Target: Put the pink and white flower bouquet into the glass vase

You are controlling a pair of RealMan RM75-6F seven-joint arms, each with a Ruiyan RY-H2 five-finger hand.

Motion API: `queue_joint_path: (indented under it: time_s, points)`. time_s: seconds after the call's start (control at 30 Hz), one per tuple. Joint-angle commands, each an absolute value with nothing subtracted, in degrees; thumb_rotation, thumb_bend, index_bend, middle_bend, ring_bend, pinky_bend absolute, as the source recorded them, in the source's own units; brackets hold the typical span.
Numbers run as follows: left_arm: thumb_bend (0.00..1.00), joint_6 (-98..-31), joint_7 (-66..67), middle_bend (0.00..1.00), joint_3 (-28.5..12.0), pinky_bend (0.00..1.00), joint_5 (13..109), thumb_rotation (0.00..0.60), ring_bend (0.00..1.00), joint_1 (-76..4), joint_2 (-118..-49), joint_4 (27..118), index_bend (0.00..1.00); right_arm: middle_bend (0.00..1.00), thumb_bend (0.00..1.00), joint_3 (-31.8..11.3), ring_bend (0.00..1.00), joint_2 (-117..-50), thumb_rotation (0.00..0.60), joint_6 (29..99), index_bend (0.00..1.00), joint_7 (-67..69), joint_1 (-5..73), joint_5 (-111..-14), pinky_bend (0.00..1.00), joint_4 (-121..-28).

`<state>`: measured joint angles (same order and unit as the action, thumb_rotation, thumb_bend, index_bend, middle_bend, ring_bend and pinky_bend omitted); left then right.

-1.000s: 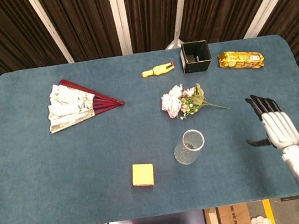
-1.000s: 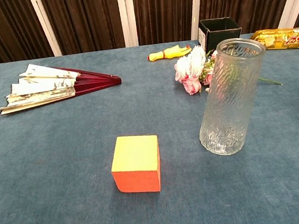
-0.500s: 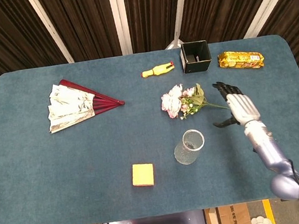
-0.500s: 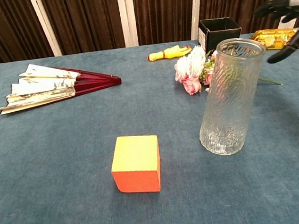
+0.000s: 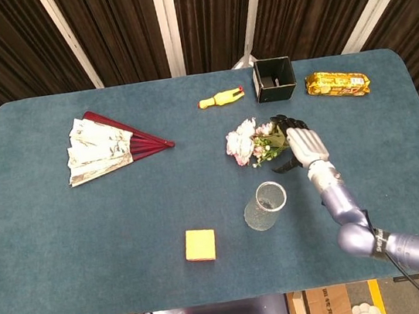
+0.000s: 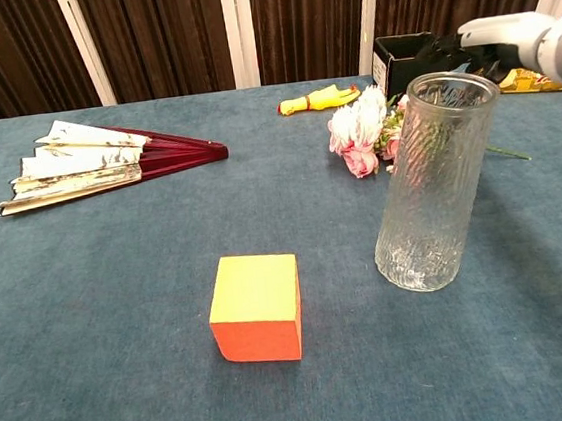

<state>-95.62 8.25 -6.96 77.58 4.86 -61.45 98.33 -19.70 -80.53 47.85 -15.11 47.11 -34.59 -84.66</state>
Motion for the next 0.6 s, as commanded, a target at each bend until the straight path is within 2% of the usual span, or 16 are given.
queue_joint_path:
  time_s: [0.03,0.6]
  points:
    - [0.25,-95.5,8.3,0.0,-7.2,0.02,77.1,0.6,0.0,4.8,-61.4,98.3,0.07,0.01,0.0,-19.3,0.02,-83.2,0.6,46.5,0.08,-15.8,49.0,-32.7,0.0,-80.9]
    - [0.25,-96.0,10.3,0.0,-6.9,0.02,77.6,0.6,0.0,4.7,-62.1,98.4,0.07,0.03,0.0,-19.3,0.01,-91.4,0.6,41.3,0.12,-13.9,53.5,-30.7,0.0,-66.3]
